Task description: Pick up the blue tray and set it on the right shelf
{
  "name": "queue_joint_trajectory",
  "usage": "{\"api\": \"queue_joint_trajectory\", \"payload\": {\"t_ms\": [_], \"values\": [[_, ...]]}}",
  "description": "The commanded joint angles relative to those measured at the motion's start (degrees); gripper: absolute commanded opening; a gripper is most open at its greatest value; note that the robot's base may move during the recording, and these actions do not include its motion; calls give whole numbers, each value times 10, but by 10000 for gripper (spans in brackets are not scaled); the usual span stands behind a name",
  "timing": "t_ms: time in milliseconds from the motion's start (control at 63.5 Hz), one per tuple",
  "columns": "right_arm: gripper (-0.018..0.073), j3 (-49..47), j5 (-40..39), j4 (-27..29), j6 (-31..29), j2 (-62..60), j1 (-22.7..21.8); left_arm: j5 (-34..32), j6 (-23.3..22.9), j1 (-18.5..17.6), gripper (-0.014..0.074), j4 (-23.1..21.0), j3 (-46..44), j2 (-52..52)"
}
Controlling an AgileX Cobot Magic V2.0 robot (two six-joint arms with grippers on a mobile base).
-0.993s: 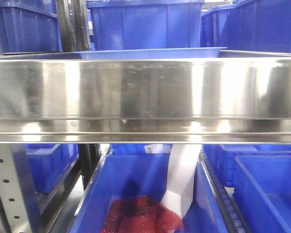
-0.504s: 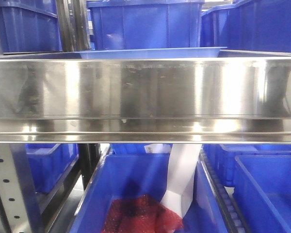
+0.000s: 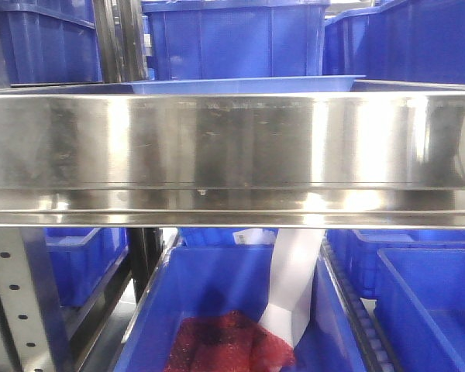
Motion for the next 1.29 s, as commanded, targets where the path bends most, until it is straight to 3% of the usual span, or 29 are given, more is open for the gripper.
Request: {"api": "queue_joint_trajectory", "payload": {"t_ms": [0, 158, 331, 378, 1150, 1277], "values": [[54, -17, -53, -10, -6, 5, 0, -77, 19, 56, -48, -24, 24, -25], [54, -17, -53, -10, -6, 5, 0, -192, 24, 135, -48, -24, 147, -72], [54, -17, -53, -10, -6, 5, 0, -364, 24, 152, -48, -24, 276, -71], [54, -17, -53, -10, -6, 5, 0, -335, 24, 152, -48, -24, 269, -73], [54, -17, -53, -9, -6, 5, 0, -348, 24, 152, -48, -24, 272, -73], [54, -16, -38, 46, -33, 5, -24, -348, 24, 152, -48, -24, 272, -73]]}}
